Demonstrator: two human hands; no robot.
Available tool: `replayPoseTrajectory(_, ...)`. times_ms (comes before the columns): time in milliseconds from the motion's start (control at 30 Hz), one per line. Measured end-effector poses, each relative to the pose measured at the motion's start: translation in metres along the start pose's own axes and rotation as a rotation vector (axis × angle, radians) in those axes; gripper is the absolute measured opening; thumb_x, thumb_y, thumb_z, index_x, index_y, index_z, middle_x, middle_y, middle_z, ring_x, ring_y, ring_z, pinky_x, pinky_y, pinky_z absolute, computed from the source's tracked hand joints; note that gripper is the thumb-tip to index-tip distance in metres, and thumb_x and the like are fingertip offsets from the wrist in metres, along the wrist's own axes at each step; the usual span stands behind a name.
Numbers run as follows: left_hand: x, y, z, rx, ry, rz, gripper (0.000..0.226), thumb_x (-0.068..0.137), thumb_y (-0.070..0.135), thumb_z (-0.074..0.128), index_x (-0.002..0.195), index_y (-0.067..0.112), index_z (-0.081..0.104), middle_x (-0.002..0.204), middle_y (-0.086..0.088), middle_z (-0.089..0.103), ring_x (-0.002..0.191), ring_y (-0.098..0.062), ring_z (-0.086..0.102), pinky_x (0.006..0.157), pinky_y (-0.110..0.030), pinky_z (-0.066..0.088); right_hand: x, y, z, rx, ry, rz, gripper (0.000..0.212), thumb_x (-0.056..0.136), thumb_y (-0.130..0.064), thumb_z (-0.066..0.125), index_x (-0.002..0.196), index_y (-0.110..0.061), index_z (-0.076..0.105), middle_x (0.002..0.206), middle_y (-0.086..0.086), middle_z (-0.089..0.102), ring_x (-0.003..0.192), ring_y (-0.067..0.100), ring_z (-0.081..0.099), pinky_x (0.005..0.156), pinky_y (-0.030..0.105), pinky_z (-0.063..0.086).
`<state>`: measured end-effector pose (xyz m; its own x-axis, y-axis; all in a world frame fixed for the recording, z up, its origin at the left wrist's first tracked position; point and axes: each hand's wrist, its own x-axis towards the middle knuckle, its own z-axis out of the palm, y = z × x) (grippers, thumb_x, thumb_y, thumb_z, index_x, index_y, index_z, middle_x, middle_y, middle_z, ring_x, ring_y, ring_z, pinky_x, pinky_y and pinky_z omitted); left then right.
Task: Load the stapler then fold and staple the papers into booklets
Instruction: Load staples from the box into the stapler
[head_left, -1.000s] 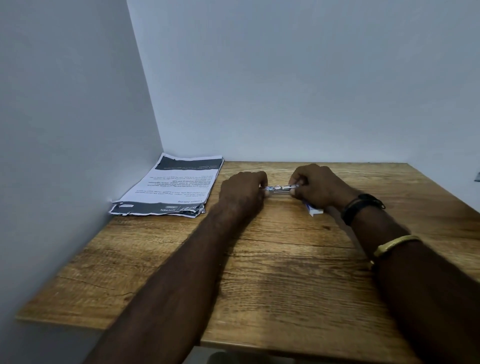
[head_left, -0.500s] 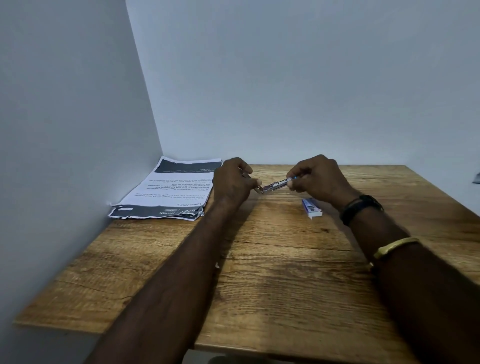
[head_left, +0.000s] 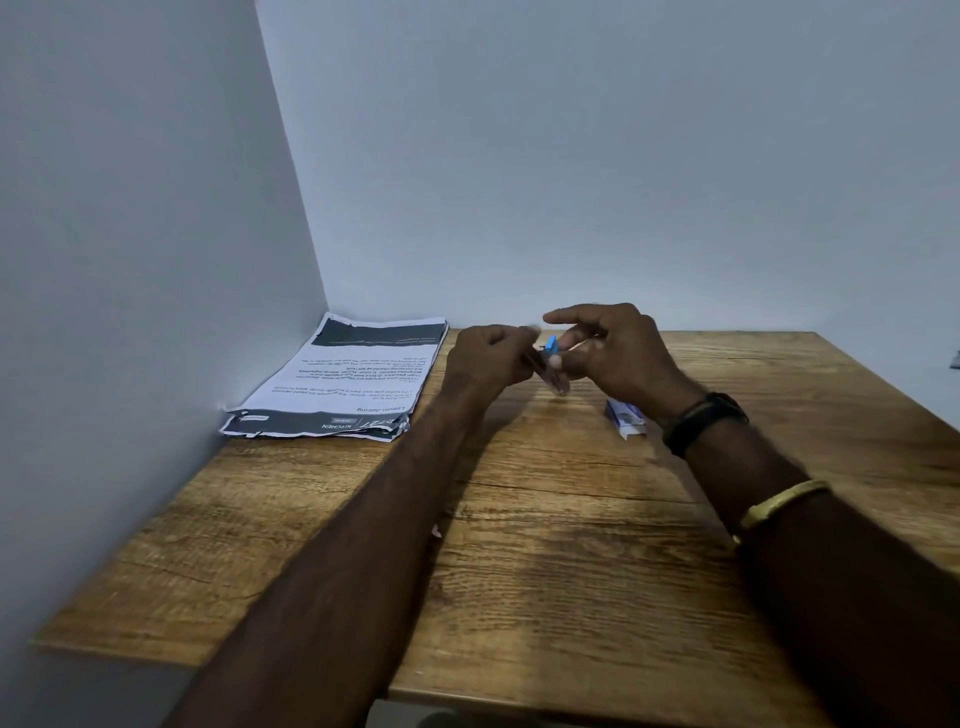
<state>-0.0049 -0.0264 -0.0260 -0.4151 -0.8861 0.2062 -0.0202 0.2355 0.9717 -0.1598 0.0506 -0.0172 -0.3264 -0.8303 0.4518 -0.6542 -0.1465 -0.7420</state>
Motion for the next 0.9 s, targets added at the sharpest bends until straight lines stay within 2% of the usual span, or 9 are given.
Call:
replayPoseTrajectory(67, -0.003, 0.001, 0.002, 0.000, -0.052, 0.007, 0.034, 0.088, 0.037, 0.077, 0.089, 0.002, 0.078, 0.095, -0.023, 0.077, 0.097, -0.034, 0.076, 0.089, -0.040, 0.063, -0.001, 0.000, 0.003, -0.027, -0.033, -0.013, 0.050, 0.073, -0.009, 0.089, 0.118, -0.024, 0.074, 0.084, -0.008, 0.075, 0.076, -0.001, 0.071, 0.068, 0.013, 0.056)
replayPoseTrajectory(133, -0.004, 0.001, 0.003, -0.001, -0.097, 0.024, 0.035, 0.085, 0.032, 0.081, 0.095, -0.002, 0.077, 0.093, -0.022, 0.077, 0.088, -0.031, 0.076, 0.085, -0.037, 0.062, -0.003, 0.001, 0.006, -0.057, -0.065, -0.001, 0.047, 0.074, -0.012, 0.088, 0.117, -0.023, 0.074, 0.092, -0.006, 0.074, 0.081, -0.005, 0.068, 0.067, 0.011, 0.051)
replayPoseTrajectory(267, -0.003, -0.003, -0.001, 0.014, -0.112, 0.034, 0.042, 0.088, 0.032, 0.079, 0.086, -0.010, 0.073, 0.090, -0.033, 0.073, 0.077, -0.029, 0.072, 0.083, -0.042, 0.062, -0.008, 0.004, 0.005, 0.108, -0.203, 0.104, 0.027, 0.086, -0.021, 0.080, 0.113, -0.017, 0.075, 0.095, 0.010, 0.078, 0.088, 0.027, 0.075, 0.074, 0.042, 0.062)
replayPoseTrajectory(333, -0.003, -0.004, -0.001, 0.026, -0.106, 0.013, 0.043, 0.088, 0.034, 0.078, 0.083, -0.008, 0.072, 0.087, -0.031, 0.074, 0.075, -0.031, 0.072, 0.084, -0.045, 0.062, -0.010, 0.005, 0.005, 0.218, -0.267, 0.150, 0.024, 0.090, -0.018, 0.076, 0.113, -0.012, 0.074, 0.087, 0.016, 0.079, 0.079, 0.031, 0.076, 0.064, 0.040, 0.060)
replayPoseTrajectory(500, -0.001, -0.006, 0.002, 0.004, -0.118, -0.038, 0.044, 0.091, 0.033, 0.075, 0.090, -0.011, 0.070, 0.078, -0.020, 0.072, 0.074, -0.029, 0.072, 0.083, -0.044, 0.062, -0.010, 0.002, 0.002, 0.188, -0.279, 0.173, 0.027, 0.086, -0.020, 0.080, 0.112, -0.014, 0.076, 0.083, 0.012, 0.079, 0.076, 0.029, 0.078, 0.066, 0.035, 0.059)
replayPoseTrajectory(600, -0.002, -0.009, 0.002, 0.050, -0.116, -0.049, 0.039, 0.089, 0.037, 0.076, 0.096, -0.001, 0.069, 0.085, -0.013, 0.073, 0.076, -0.027, 0.073, 0.081, -0.046, 0.064, -0.008, 0.000, 0.001, 0.035, -0.280, 0.166, 0.031, 0.079, -0.025, 0.087, 0.108, -0.019, 0.077, 0.076, 0.004, 0.078, 0.069, 0.017, 0.075, 0.064, 0.033, 0.058)
replayPoseTrajectory(700, -0.001, -0.015, 0.004, 0.396, -0.014, 0.033, 0.039, 0.086, 0.050, 0.074, 0.095, 0.012, 0.072, 0.090, -0.007, 0.076, 0.079, -0.021, 0.073, 0.074, -0.038, 0.061, -0.008, -0.001, 0.008, -0.242, -0.195, 0.140, 0.034, 0.069, -0.034, 0.092, 0.099, -0.027, 0.077, 0.078, -0.007, 0.076, 0.062, -0.002, 0.066, 0.058, 0.022, 0.045)
replayPoseTrajectory(767, -0.001, -0.015, 0.004, 0.568, 0.039, 0.083, 0.038, 0.088, 0.053, 0.070, 0.090, 0.015, 0.074, 0.090, -0.005, 0.077, 0.086, -0.021, 0.072, 0.076, -0.035, 0.057, -0.009, 0.000, 0.015, -0.383, -0.136, 0.116, 0.037, 0.064, -0.037, 0.092, 0.097, -0.028, 0.075, 0.087, -0.005, 0.074, 0.071, 0.005, 0.066, 0.060, 0.024, 0.042)
replayPoseTrajectory(900, 0.000, -0.014, 0.000, 0.687, 0.068, 0.089, 0.019, 0.092, 0.034, 0.067, 0.089, 0.019, 0.076, 0.094, -0.004, 0.078, 0.094, -0.022, 0.070, 0.081, -0.032, 0.053, -0.012, 0.001, 0.031, -0.557, -0.109, 0.080, 0.039, 0.064, -0.048, 0.090, 0.091, -0.029, 0.069, 0.094, -0.003, 0.068, 0.088, 0.020, 0.061, 0.069, 0.033, 0.047)
